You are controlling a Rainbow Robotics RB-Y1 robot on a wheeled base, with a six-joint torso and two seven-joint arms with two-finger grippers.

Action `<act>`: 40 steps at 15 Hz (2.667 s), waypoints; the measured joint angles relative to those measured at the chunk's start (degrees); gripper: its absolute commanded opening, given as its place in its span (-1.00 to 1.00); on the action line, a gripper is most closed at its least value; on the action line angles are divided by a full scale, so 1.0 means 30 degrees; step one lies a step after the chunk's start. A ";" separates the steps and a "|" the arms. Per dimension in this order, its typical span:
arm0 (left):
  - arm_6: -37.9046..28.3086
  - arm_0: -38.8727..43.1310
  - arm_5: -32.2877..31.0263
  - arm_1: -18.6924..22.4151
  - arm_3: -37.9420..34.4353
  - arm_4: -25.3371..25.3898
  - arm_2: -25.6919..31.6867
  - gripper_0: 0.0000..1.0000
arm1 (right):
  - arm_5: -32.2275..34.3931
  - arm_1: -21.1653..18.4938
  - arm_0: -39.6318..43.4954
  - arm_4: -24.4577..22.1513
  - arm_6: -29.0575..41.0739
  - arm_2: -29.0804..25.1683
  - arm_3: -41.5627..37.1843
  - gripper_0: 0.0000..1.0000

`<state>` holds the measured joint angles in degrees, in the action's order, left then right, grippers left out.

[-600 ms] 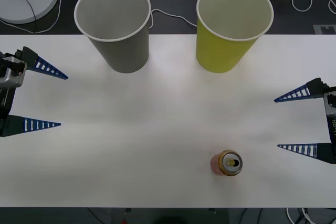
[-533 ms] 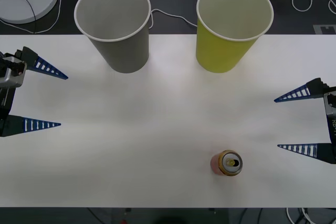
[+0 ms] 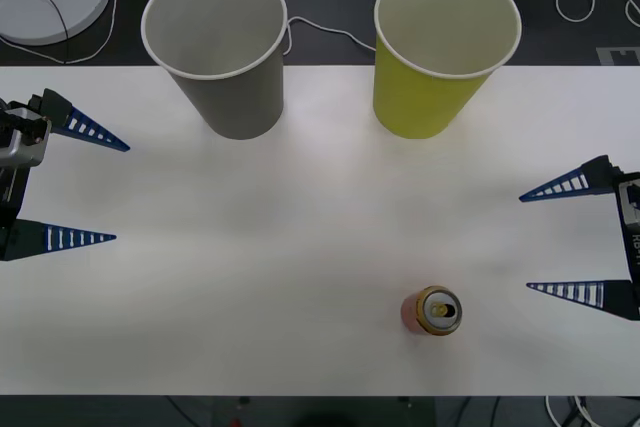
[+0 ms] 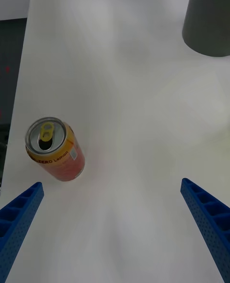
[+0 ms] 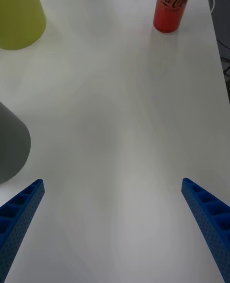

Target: Put the can into the green bin and the plastic bottle into the gray bin

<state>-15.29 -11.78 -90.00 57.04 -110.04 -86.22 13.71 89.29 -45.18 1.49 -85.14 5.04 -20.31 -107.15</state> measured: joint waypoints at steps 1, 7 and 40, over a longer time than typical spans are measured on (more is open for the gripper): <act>0.0000 0.0000 0.0000 0.0000 0.0000 0.0000 0.0000 1.00 | -0.0022 -0.0066 0.0001 0.0008 -0.0111 0.0002 0.0048 1.00; 0.0000 0.0000 0.0000 0.0000 0.0000 0.0000 0.0000 1.00 | 0.0228 -0.0230 -0.0134 0.0061 -0.3333 0.0002 0.1692 1.00; 0.0000 0.0000 0.0000 0.0000 0.0001 0.0002 0.0000 1.00 | 0.0180 0.2144 -0.1347 0.6621 -1.5630 0.6848 1.6158 1.00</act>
<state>-15.29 -11.78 -90.00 57.04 -110.04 -86.21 13.71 89.83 -38.74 -2.55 -65.28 -41.85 0.23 -58.68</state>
